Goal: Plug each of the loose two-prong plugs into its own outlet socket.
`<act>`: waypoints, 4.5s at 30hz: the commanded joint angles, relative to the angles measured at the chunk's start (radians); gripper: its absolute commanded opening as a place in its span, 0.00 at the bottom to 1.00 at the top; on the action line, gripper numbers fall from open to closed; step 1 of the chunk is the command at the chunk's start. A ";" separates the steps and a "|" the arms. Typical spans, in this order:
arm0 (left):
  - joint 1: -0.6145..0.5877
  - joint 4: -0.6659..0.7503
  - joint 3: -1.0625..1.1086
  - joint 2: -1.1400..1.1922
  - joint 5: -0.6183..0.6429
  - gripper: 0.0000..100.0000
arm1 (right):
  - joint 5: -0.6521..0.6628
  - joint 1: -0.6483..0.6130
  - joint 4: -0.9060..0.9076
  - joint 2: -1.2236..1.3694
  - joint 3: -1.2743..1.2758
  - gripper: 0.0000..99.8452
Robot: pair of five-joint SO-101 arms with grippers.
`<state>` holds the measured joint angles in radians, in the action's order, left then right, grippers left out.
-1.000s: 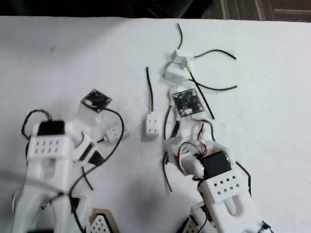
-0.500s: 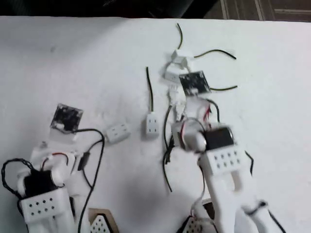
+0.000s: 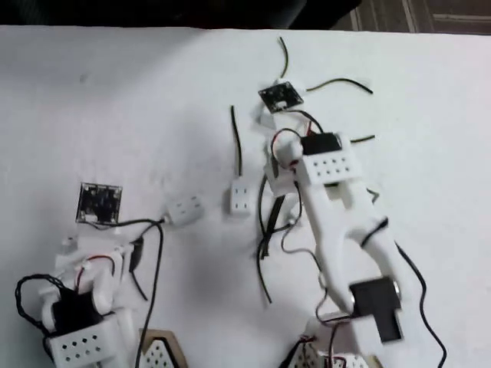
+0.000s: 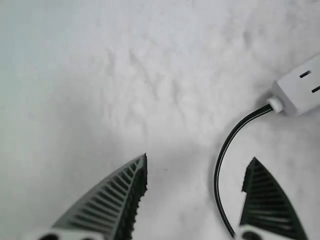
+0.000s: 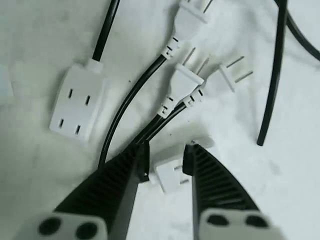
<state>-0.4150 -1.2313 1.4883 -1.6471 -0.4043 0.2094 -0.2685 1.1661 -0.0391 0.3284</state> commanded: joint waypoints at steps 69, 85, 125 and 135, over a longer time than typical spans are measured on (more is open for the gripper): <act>-0.010 -0.014 0.029 -0.059 0.005 0.31 | -0.192 0.019 0.165 -0.117 -0.018 0.23; -0.010 -0.008 0.040 -0.059 0.005 0.31 | 1.286 0.107 -0.015 -0.107 -0.026 0.06; -0.010 -0.008 0.040 -0.059 0.005 0.31 | 1.499 0.074 -0.081 0.367 -0.153 0.09; -0.010 -0.008 0.040 -0.059 0.005 0.31 | 1.481 0.071 0.008 0.283 -0.207 0.02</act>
<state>-0.4150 -1.2436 1.5344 -1.6993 -0.4043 1.6993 -0.2087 1.1155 0.3383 0.1580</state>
